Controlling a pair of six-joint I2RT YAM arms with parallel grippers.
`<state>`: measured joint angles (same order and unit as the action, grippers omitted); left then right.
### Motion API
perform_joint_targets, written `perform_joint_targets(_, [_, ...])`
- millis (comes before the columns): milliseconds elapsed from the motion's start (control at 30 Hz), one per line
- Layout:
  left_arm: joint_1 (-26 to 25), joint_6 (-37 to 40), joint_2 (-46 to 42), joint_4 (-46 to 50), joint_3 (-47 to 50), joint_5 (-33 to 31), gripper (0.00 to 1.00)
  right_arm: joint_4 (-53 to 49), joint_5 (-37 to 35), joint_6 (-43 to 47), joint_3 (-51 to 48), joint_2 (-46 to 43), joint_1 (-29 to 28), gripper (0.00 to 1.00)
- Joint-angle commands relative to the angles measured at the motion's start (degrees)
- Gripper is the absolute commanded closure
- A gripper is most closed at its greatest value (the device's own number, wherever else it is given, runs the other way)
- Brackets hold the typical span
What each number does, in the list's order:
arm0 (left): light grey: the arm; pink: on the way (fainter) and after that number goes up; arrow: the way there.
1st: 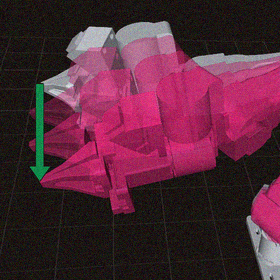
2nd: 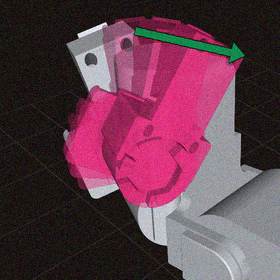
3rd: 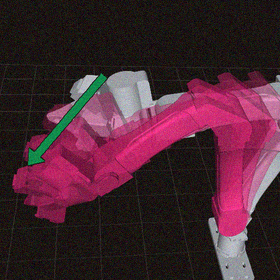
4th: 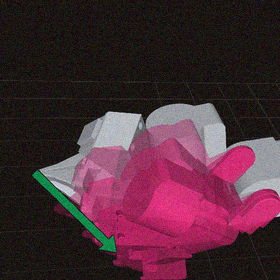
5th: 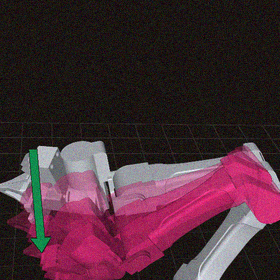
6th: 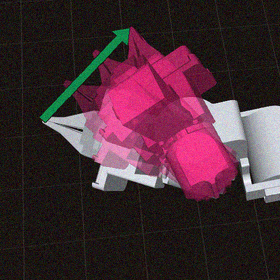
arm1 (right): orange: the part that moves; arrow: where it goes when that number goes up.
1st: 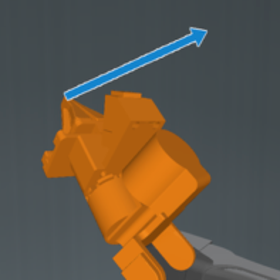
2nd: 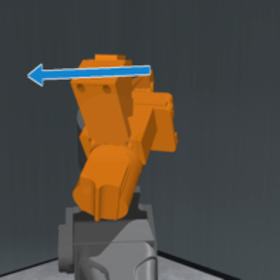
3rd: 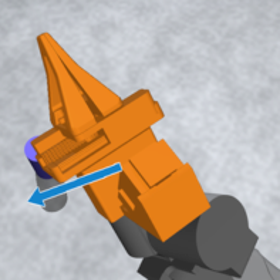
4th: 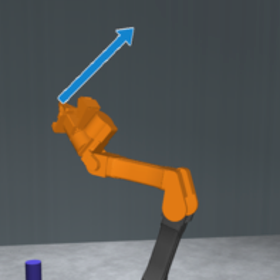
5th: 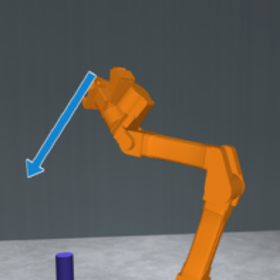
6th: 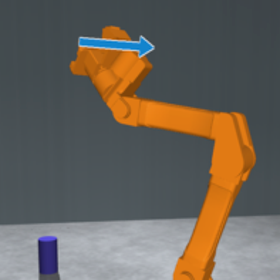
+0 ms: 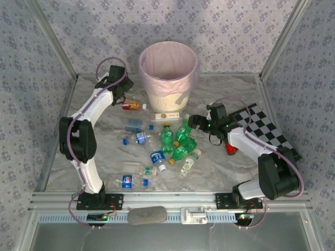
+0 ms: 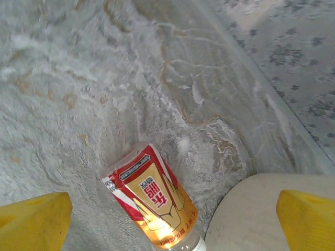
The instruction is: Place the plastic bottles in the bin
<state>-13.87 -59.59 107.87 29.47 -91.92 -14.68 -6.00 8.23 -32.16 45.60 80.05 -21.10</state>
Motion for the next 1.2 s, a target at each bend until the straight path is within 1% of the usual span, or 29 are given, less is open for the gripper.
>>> perform_joint_targets(0, [0.2, -10.2, 2.9, 4.2, -4.2, 0.4, 0.0, -2.0, -1.6, 0.3, 0.8, -0.9, -0.3, 0.01])
perform_joint_targets(300, [0.2, -23.4, 11.1, 5.1, -6.5, 6.5, 0.0, -2.4, -3.1, 1.1, -0.2, -1.8, -0.3, 0.01])
perform_joint_targets(467, [-0.1, -26.3, 14.6, 5.4, -8.0, 8.9, 0.0, -2.7, -3.8, 1.6, -0.6, -2.0, -0.3, 0.01])
perform_joint_targets(700, [-0.2, -28.6, 18.3, 7.0, -8.9, 8.5, 0.02, -3.1, -5.0, 1.8, -1.2, -2.8, -0.2, 0.01])
perform_joint_targets(967, [-0.2, -30.0, 21.0, 6.2, -9.0, 8.6, 0.16, -3.9, -6.0, 2.3, -1.3, -3.7, -0.1, 0.01])
perform_joint_targets(1167, [-0.2, -30.5, 20.9, 6.2, -7.9, 7.9, 0.35, -3.9, -6.0, 2.2, -1.3, -3.7, 0.0, 0.01])
